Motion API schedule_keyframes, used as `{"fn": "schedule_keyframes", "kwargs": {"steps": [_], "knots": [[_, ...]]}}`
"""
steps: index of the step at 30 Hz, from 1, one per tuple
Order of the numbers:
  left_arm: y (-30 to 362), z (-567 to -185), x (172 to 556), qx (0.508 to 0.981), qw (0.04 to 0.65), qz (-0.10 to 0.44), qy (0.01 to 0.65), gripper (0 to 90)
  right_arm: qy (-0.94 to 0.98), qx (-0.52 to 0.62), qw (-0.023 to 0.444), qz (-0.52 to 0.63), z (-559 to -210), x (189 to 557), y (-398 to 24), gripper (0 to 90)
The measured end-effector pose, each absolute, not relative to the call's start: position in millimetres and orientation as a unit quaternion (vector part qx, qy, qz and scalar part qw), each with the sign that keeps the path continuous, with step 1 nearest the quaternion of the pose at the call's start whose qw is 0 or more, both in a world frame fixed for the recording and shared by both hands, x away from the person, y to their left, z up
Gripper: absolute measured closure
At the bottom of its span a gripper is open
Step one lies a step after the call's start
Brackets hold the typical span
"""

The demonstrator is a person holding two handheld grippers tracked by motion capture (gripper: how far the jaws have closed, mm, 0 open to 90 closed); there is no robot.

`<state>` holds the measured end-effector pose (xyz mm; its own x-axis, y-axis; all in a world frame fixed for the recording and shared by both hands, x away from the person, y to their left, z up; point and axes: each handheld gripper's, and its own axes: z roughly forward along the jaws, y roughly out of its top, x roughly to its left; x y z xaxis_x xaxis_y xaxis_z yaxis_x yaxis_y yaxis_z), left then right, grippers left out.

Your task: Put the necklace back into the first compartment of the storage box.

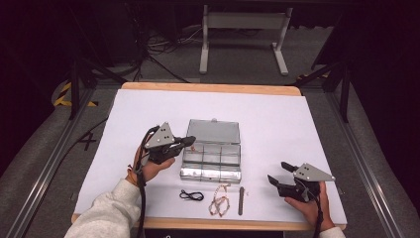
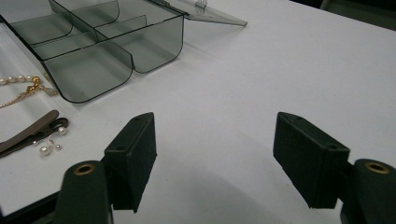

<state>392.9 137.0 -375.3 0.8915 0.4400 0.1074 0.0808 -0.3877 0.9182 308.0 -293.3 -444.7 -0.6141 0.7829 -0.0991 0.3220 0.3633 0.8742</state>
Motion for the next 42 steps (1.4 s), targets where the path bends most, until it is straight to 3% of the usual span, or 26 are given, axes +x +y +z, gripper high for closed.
{"fn": "schedule_keyframes", "kwargs": {"steps": [19, 42], "knots": [[129.6, -400.9, 417.2, 0.837, 0.493, 0.165, 0.172, 90.0, 0.784, 0.352, 0.261, 0.439, -444.9, 308.4, -292.9, 30.1], [120.5, -426.9, 420.8, 0.867, 0.444, 0.15, 0.17, 90.0, 0.787, 0.351, 0.26, 0.435, -445.0, 308.3, -291.7, 29.8]]}}
